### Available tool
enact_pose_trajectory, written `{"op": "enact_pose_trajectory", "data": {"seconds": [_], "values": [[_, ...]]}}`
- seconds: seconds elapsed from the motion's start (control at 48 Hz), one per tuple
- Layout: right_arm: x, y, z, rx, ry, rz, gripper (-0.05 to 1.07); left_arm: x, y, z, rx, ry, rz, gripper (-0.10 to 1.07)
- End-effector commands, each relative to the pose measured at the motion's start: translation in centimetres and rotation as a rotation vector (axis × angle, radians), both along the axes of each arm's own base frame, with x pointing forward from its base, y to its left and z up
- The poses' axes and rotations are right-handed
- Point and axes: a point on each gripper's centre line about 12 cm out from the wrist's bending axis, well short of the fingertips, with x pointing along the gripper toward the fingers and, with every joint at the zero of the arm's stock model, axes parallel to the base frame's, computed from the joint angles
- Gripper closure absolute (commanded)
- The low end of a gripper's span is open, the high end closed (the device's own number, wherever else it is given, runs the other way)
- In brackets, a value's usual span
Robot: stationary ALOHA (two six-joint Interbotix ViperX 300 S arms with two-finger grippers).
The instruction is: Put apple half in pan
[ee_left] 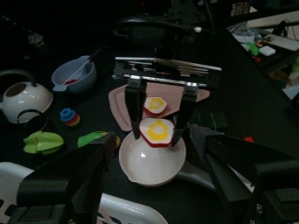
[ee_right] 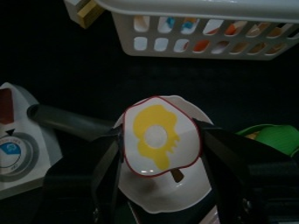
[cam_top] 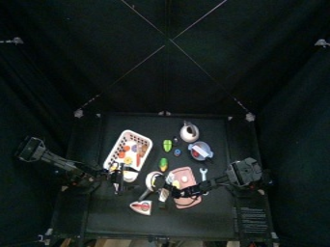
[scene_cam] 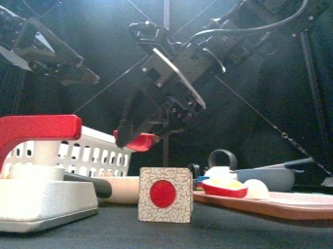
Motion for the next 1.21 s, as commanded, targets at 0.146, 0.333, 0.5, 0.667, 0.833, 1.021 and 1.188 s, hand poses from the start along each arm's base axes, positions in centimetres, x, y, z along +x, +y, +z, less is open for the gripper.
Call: {"op": "enact_pose_trajectory", "data": {"seconds": [0.146, 0.333, 0.5, 0.667, 0.833, 1.021, 1.188], "values": [[0.3, -0.5, 1.4, 0.017, -0.034, -0.024, 0.24, 0.5, -0.2, 0.8, 0.007, -0.028, -0.009, -0.03], [0.2, -0.8, 1.3, 0.024, -0.029, -0.047, 0.08, 0.5, -0.3, 0.8, 0.010, -0.026, -0.011, -0.03], [-0.2, -1.4, 1.2, 0.009, -0.019, -0.102, -0.02, 0.6, -0.3, 0.8, 0.011, -0.024, -0.011, -0.03], [-0.5, -1.6, 0.9, 0.012, -0.005, -0.129, -0.02, 0.6, -0.3, 0.8, 0.011, -0.024, -0.011, -0.03], [-0.7, -1.8, 0.9, 0.000, -0.002, -0.159, -0.02, 0.7, -0.2, 1.1, 0.025, -0.047, -0.007, -0.03], [-0.9, -1.9, 0.9, -0.014, 0.004, -0.176, -0.02, 0.7, -0.2, 1.2, 0.036, -0.060, -0.007, -0.03], [-1.0, -2.1, 0.8, -0.010, 0.008, -0.189, -0.02, 0.7, -0.1, 1.3, 0.038, -0.065, -0.003, -0.03]]}}
